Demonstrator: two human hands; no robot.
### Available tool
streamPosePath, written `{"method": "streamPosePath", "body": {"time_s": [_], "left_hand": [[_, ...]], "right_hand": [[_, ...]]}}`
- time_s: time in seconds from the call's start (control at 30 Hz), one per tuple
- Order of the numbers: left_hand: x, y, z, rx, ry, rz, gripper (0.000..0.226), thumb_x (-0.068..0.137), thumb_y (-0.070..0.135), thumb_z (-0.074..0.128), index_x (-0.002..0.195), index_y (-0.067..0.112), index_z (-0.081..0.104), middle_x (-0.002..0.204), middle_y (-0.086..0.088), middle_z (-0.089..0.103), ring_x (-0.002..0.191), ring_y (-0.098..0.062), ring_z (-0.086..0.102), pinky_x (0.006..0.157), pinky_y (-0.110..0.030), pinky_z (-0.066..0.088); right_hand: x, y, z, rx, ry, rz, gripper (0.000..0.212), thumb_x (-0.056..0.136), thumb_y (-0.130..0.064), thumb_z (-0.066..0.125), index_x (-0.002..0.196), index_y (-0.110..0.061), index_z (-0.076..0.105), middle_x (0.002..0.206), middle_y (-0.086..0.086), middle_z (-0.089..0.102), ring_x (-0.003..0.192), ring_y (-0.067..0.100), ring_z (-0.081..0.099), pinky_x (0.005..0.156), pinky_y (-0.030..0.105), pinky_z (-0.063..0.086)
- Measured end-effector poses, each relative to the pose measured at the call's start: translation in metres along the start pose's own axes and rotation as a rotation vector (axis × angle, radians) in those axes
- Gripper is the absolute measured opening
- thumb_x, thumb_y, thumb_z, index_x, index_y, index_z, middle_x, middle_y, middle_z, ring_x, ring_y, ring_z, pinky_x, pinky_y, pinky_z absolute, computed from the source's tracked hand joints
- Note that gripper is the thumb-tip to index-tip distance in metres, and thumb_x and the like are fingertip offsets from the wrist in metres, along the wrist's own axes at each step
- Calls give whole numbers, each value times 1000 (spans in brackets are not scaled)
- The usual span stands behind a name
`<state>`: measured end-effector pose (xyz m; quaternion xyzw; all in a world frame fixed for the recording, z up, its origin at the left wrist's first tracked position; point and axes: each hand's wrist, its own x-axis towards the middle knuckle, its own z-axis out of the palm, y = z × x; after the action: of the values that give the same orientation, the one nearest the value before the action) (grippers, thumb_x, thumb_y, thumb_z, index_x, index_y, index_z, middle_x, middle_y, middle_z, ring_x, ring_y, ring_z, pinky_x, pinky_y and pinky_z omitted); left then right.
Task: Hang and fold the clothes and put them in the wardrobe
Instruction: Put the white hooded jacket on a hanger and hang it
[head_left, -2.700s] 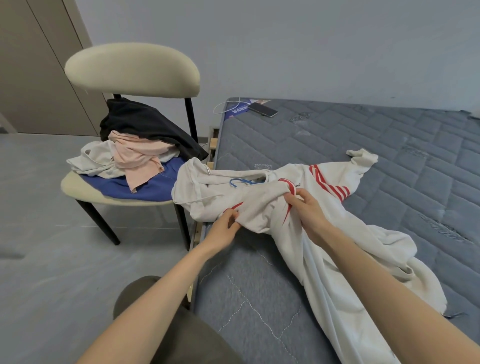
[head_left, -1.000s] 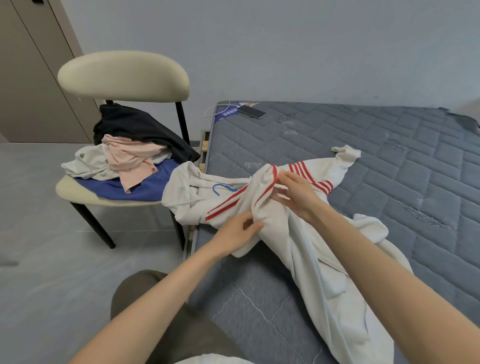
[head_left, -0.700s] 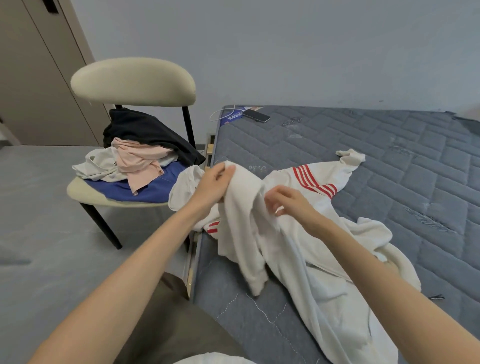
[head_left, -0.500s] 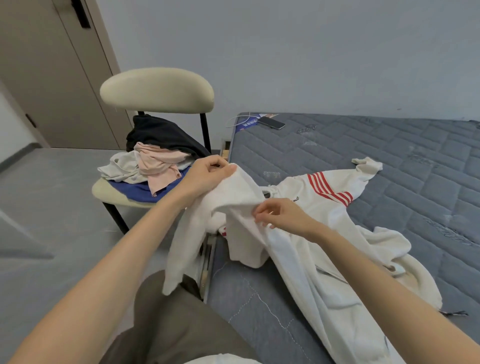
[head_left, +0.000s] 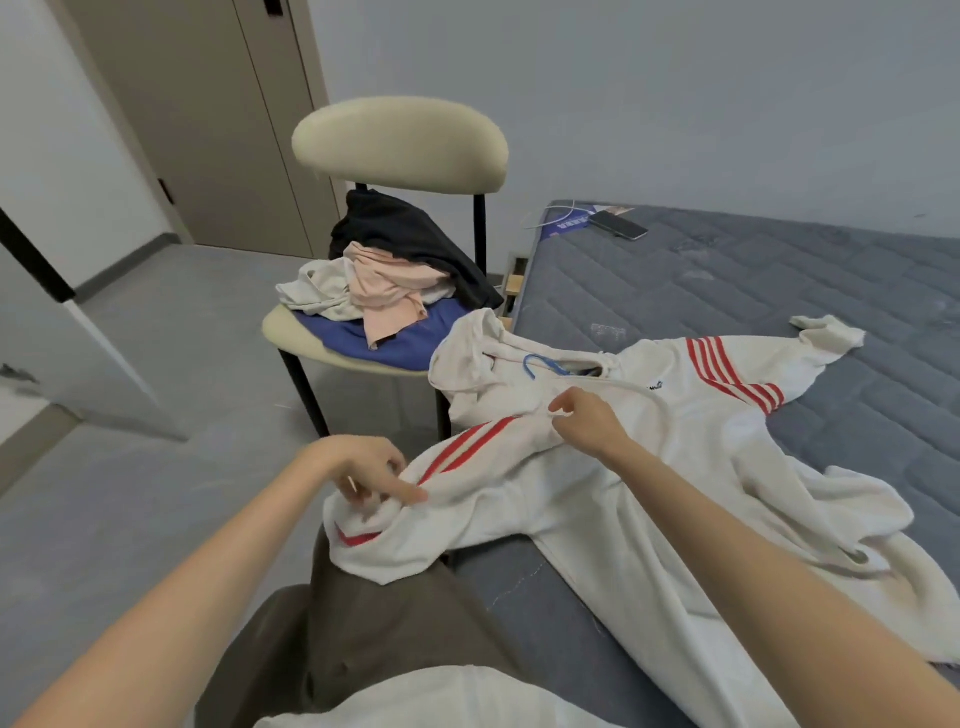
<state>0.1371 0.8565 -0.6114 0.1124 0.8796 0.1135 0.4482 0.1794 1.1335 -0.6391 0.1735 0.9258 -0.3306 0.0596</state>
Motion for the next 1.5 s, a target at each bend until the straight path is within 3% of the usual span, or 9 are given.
{"method": "streamPosePath", "body": {"time_s": [0.2, 0.33, 0.43, 0.6, 0.8, 0.93, 1.2, 1.4, 1.5], "left_hand": [[50, 50, 6, 38, 478, 190, 58, 85, 57, 54, 128, 18, 50, 125, -2, 58, 108, -21, 56, 84, -31, 46], [80, 88, 24, 60, 358, 353, 69, 86, 55, 56, 142, 19, 37, 143, -5, 44, 129, -26, 43, 105, -40, 38], [97, 103, 42, 42, 336, 342, 63, 86, 48, 59, 140, 21, 40, 141, -2, 46, 130, -27, 42, 105, -47, 36], [105, 90, 42, 131, 572, 217, 28, 96, 30, 42, 120, 26, 57, 123, -7, 58, 115, -33, 53, 86, -36, 42], [104, 66, 22, 265, 361, 8, 32, 93, 21, 43, 125, 18, 46, 129, -9, 48, 116, -29, 49, 87, -38, 42], [96, 107, 28, 187, 479, 203, 68, 87, 13, 52, 146, 19, 20, 142, -11, 28, 129, -34, 32, 101, -42, 33], [78, 225, 77, 253, 443, 702, 56, 90, 13, 45, 143, 27, 34, 141, -3, 37, 124, -27, 39, 96, -37, 38], [78, 290, 156, 616, 252, 944, 53, 89, 36, 56, 139, 27, 40, 147, 3, 32, 137, -14, 28, 115, -44, 10], [85, 292, 177, 766, 237, 863, 62, 80, 47, 62, 129, 17, 41, 132, -4, 41, 120, -24, 44, 106, -45, 23]], "right_hand": [[6, 31, -8, -38, -3, 19, 37, 88, -13, 47, 124, -17, 54, 132, 11, 50, 124, 29, 44, 102, 38, 38], [16, 43, -7, -125, -42, 53, 37, 89, -16, 46, 125, -22, 54, 131, 9, 50, 124, 30, 42, 102, 39, 37], [20, 53, -5, -157, -30, 51, 36, 89, -17, 48, 125, -21, 53, 132, 9, 49, 127, 29, 38, 104, 40, 33], [21, 71, -6, -125, 34, 16, 36, 89, -14, 49, 123, -22, 54, 138, 3, 45, 130, 25, 34, 105, 38, 31], [18, 86, -14, -71, 106, 19, 35, 88, -9, 50, 121, -17, 58, 135, 6, 50, 129, 25, 37, 106, 35, 31], [3, 95, -25, 36, 229, -19, 32, 88, -7, 50, 116, -16, 61, 130, 5, 51, 126, 24, 38, 97, 28, 33], [-55, 154, -60, 72, 410, 178, 27, 81, 0, 51, 103, -12, 61, 106, 4, 57, 102, 25, 53, 89, 36, 44], [-123, 230, -71, -202, 176, 475, 31, 77, -8, 54, 106, -20, 53, 115, 2, 53, 108, 26, 48, 80, 35, 41], [-147, 259, -65, -338, 142, 483, 50, 78, -10, 54, 124, -28, 44, 128, -1, 41, 118, 27, 37, 84, 35, 34]]}}
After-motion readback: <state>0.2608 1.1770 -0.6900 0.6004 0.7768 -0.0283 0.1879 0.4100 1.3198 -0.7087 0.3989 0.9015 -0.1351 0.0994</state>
